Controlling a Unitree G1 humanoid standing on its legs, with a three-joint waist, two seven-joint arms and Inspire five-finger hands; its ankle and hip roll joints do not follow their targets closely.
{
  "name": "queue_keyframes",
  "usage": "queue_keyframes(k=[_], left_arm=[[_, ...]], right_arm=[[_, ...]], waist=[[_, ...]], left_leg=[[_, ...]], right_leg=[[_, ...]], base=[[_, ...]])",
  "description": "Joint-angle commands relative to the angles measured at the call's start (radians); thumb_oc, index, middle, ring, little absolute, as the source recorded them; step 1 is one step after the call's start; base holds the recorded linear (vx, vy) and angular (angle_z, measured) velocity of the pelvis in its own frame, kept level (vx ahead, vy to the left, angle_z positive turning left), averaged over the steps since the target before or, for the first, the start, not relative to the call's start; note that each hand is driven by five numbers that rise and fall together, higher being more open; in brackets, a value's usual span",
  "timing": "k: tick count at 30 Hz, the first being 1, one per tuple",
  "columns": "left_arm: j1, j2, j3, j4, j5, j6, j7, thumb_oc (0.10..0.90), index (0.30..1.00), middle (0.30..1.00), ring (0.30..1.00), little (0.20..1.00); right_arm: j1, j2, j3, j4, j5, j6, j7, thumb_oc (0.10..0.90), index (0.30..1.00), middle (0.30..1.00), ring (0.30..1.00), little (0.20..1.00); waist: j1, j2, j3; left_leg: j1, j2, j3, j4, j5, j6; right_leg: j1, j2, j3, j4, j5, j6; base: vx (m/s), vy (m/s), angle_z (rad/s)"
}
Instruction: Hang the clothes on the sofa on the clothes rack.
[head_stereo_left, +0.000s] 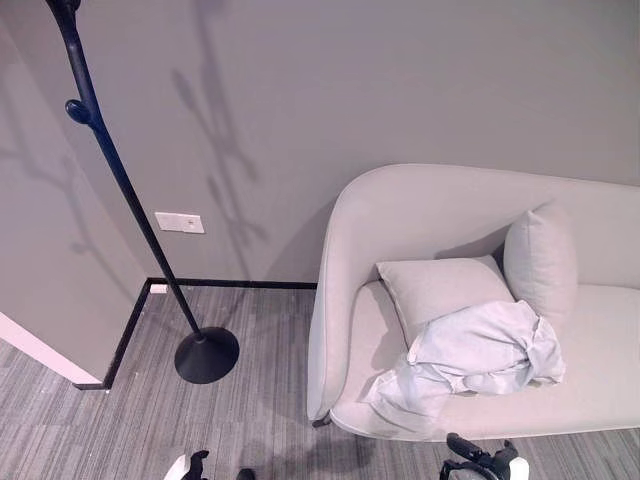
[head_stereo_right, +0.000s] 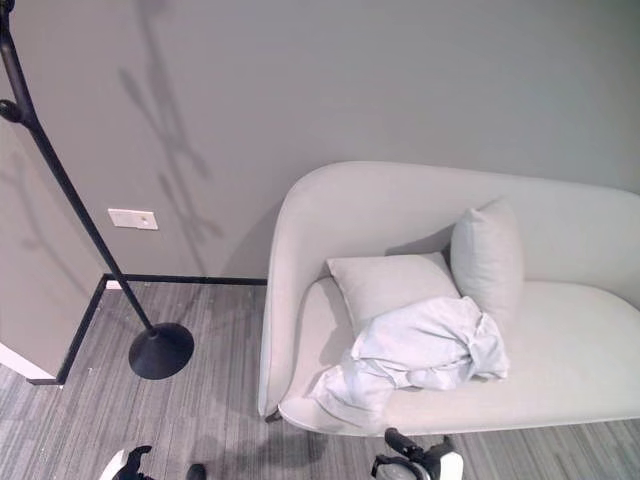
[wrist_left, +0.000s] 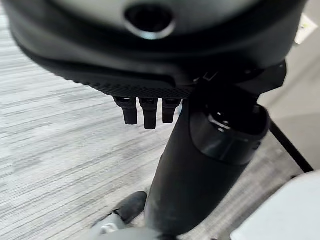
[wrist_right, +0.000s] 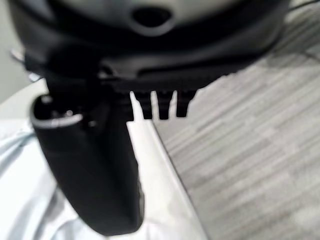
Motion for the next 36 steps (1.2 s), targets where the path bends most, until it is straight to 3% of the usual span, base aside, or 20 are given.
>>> queue_keyframes(k=[1, 7, 10, 12, 18, 19, 20, 29, 30, 32, 36], left_arm=[[-0.1, -0.102, -0.087, -0.022, 0.034, -0.05, -0.006, 0.8, 0.9, 0.9, 0.9, 0.9], [-0.176, -0.068, -0.232, -0.101, 0.106, -0.064, -0.004, 0.8, 0.9, 0.9, 0.9, 0.9], [-0.188, -0.059, -0.257, -0.124, 0.133, -0.066, 0.015, 0.8, 0.9, 0.9, 0.9, 0.9], [-0.209, -0.04, -0.313, -0.141, 0.231, -0.06, 0.067, 0.8, 0.9, 0.9, 0.9, 0.9], [-0.253, -0.03, -0.378, -0.141, 0.38, -0.022, 0.12, 0.8, 0.9, 0.9, 0.9, 0.9], [-0.257, -0.033, -0.387, -0.14, 0.394, -0.02, 0.119, 0.8, 0.9, 0.9, 0.9, 0.9], [-0.258, -0.033, -0.386, -0.139, 0.394, -0.02, 0.119, 0.8, 0.9, 0.9, 0.9, 0.9], [-0.297, -0.015, -0.444, -0.179, 0.482, 0.004, 0.115, 0.8, 0.9, 0.9, 0.9, 0.9], [-0.3, -0.014, -0.443, -0.178, 0.481, 0.005, 0.119, 0.8, 0.9, 0.9, 0.9, 0.9], [-0.3, -0.013, -0.438, -0.183, 0.475, 0.005, 0.117, 0.8, 0.9, 0.9, 0.9, 0.9], [-0.294, -0.02, -0.406, -0.159, 0.453, 0.007, 0.113, 0.8, 0.9, 0.9, 0.9, 0.9]], right_arm=[[-0.182, -0.094, -0.021, 0.047, 0.07, -0.063, 0.049, 0.8, 0.9, 0.9, 0.9, 0.9], [-0.424, -0.216, -0.071, 0.26, 0.242, -0.076, 0.08, 0.8, 0.9, 0.9, 0.9, 0.9], [-0.459, -0.241, -0.078, 0.291, 0.249, -0.076, 0.061, 0.8, 0.9, 0.9, 0.9, 0.9], [-0.515, -0.259, -0.051, 0.297, 0.218, -0.08, 0.024, 0.8, 0.9, 0.9, 0.9, 0.9], [-0.598, -0.25, 0.012, 0.325, 0.216, -0.054, 0.074, 0.8, 0.9, 0.9, 0.9, 0.9], [-0.604, -0.241, 0.02, 0.333, 0.219, -0.045, 0.095, 0.8, 0.9, 0.9, 0.9, 0.9], [-0.606, -0.241, 0.021, 0.335, 0.219, -0.045, 0.096, 0.8, 0.9, 0.9, 0.9, 0.9], [-0.728, -0.118, 0.141, 0.337, 0.234, -0.001, 0.24, 0.8, 0.9, 0.9, 0.9, 0.9], [-0.731, -0.113, 0.153, 0.328, 0.239, 0.002, 0.256, 0.598, 0.596, 0.596, 0.596, 0.596], [-0.728, -0.106, 0.169, 0.304, 0.243, 0.003, 0.277, 0.4, 0.3, 0.3, 0.3, 0.3], [-0.672, -0.048, 0.221, 0.211, 0.26, -0.004, 0.343, 0.4, 0.3, 0.3, 0.3, 0.3]], waist=[[0.057, 0.066, 0.089], [0.084, 0.136, 0.185], [0.089, 0.153, 0.194], [0.09, 0.17, 0.216], [0.094, 0.179, 0.235], [0.096, 0.18, 0.246], [0.094, 0.179, 0.241], [0.148, 0.184, 0.295], [0.152, 0.184, 0.298], [0.156, 0.183, 0.301], [0.16, 0.173, 0.301]], left_leg=[[0.056, 0.098, 0.017, 0.01, -0.072, -0.062], [-0.068, 0.107, -0.042, 0.01, -0.013, -0.073], [-0.097, 0.107, -0.05, 0.01, -0.004, -0.075], [-0.127, 0.107, -0.053, 0.01, 0.005, -0.075], [-0.147, 0.112, -0.054, 0.01, -0.009, -0.087], [-0.158, 0.112, -0.046, 0.01, 0.011, -0.082], [-0.151, 0.113, -0.054, 0.01, -0.008, -0.089], [-0.206, 0.109, -0.095, 0.01, 0.006, -0.095], [-0.208, 0.107, -0.101, 0.01, 0.006, -0.092], [-0.208, 0.104, -0.105, 0.01, 0.006, -0.089], [-0.193, 0.094, -0.117, 0.01, -0.001, -0.08]], right_leg=[[-0.033, -0.034, -0.031, 0.01, 0.015, 0.045], [-0.157, -0.036, -0.074, 0.104, -0.022, 0.029], [-0.188, -0.041, -0.085, 0.127, -0.034, 0.028], [-0.232, -0.045, -0.086, 0.162, -0.045, 0.025], [-0.27, -0.044, -0.071, 0.19, -0.07, 0.036], [-0.279, -0.046, -0.088, 0.191, -0.052, 0.026], [-0.271, -0.043, -0.072, 0.189, -0.07, 0.035], [-0.3, -0.044, -0.114, 0.217, -0.071, 0.036], [-0.299, -0.046, -0.117, 0.224, -0.073, 0.035], [-0.299, -0.048, -0.118, 0.23, -0.076, 0.033], [-0.282, -0.054, -0.123, 0.246, -0.087, 0.027]], base=[[-0.09, -0.087, 0.02], [-0.08, -0.059, 0.22], [-0.01, -0.013, 0.18], [-0.01, 0.005, 0.14], [0.02, 0.004, 0.02], [0.08, -0.015, 0.04], [0.0, 0.0, 0.0], [0.0, 0.011, 0.04], [-0.02, 0.017, 0.22], [0.0, 0.018, 0.13], [0.01, 0.028, 0.15]])
